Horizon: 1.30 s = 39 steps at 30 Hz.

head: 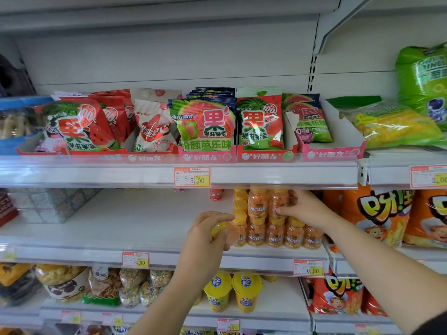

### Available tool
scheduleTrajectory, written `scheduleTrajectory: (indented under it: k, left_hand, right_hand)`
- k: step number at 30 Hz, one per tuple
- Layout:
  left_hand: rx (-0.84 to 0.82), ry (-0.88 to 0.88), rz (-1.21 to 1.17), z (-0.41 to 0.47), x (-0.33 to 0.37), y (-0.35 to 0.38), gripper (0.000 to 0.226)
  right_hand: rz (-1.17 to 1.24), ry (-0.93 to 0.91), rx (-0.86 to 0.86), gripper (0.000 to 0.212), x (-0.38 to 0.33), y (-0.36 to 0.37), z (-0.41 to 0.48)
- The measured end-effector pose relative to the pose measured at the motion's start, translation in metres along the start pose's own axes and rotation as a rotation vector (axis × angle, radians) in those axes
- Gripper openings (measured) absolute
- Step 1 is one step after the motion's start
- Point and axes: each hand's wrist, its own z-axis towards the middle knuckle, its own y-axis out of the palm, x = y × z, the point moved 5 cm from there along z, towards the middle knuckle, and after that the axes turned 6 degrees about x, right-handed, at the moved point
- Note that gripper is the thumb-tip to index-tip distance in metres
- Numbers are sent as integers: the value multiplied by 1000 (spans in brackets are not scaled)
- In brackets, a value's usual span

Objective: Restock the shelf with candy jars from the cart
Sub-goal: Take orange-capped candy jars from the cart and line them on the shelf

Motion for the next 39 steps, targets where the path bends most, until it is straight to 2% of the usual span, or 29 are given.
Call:
scheduleTrajectory:
  k: [15,23,29,33,35,38,39]
  left_hand:
    - [-24,11,10,4,5,5,34]
    - [-25,20,6,7,7,5,34]
    - [-31,14,6,7,6,8,35]
    - [-30,18,24,9,8,11,34]
    - [-26,12,28,9,8,11,32]
    - [-38,-37,3,10,6,11,31]
    - [-51,-56,-11,10,8,13,32]
  right_hand:
    - [52,-17,-1,84,4,6,0]
    - [45,-20,5,98,0,7,-3]
    - [61,-18,9,85,1,6,-4]
    - [55,-5,28,92,-5,2,-12]
    - [87,11,121,78,-12,-5,-25]
    - [156,-18,399,46,-25,-9,-67]
    - [150,-59,398,42,-32,-2,-84]
